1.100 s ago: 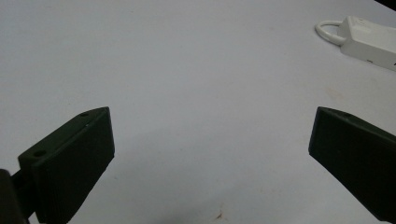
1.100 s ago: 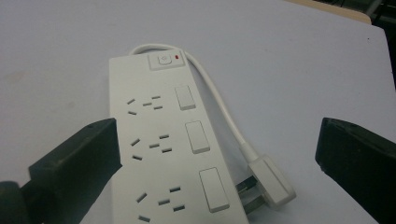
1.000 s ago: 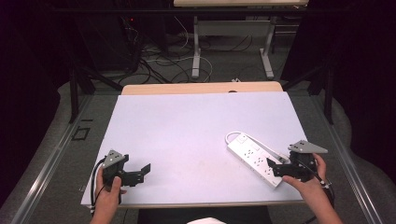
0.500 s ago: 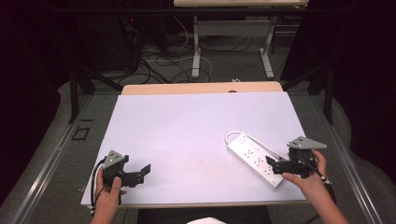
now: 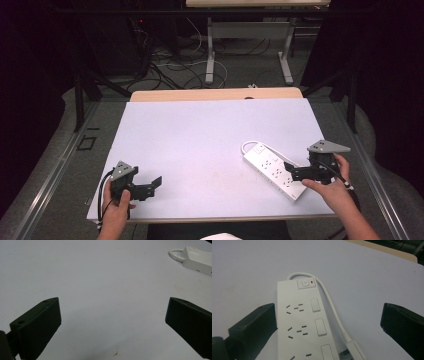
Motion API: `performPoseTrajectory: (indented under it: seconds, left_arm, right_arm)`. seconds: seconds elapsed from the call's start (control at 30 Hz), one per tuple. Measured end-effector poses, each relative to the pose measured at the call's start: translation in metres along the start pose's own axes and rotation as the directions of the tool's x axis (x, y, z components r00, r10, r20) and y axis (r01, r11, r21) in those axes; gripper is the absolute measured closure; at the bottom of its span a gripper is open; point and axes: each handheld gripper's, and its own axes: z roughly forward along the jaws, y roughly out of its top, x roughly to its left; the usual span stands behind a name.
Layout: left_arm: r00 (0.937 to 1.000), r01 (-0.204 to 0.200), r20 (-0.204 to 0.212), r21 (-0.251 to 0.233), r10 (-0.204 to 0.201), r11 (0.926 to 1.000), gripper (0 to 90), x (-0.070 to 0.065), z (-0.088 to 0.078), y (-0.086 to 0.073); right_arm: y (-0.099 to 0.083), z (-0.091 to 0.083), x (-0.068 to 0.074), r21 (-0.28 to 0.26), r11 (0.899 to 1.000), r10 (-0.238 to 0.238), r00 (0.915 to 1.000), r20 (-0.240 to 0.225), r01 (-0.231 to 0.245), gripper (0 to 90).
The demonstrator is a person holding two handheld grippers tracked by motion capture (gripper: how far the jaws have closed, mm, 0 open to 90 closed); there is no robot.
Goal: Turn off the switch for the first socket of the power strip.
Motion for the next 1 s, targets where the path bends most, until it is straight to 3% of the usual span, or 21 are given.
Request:
performPoseTrajectory:
  seconds: [0.23, 0.57, 0.77, 1.0]
  left_arm:
    - [1.0000, 0.000, 0.001, 0.002, 0.000, 1.0000, 0.1, -0.001, 0.000, 0.000]
    - [1.0000, -0.001, 0.003, 0.004, 0.001, 1.0000, 0.1, 0.000, 0.000, 0.000]
    - [1.0000, 0.000, 0.003, 0.003, 0.000, 1.0000, 0.1, -0.001, 0.000, 0.000]
    - [1.0000, -0.006, 0.005, 0.008, 0.006, 1.0000, 0.1, 0.000, 0.001, 0.000]
  right_arm:
    - [0.011, 0.003, 0.002, 0.011, 0.999, -0.033, 0.9994, 0.010, 0.033, 1.2]
    - [0.024, 0.005, 0.005, 0.041, 0.999, -0.006, 0.9998, 0.021, 0.005, 6.7]
    - [0.032, 0.006, 0.003, 0.061, 0.998, -0.002, 1.0000, 0.007, 0.002, 14.4]
    - [0.040, 0.012, 0.003, 0.087, 0.996, 0.006, 0.9997, -0.024, -0.004, 15.5]
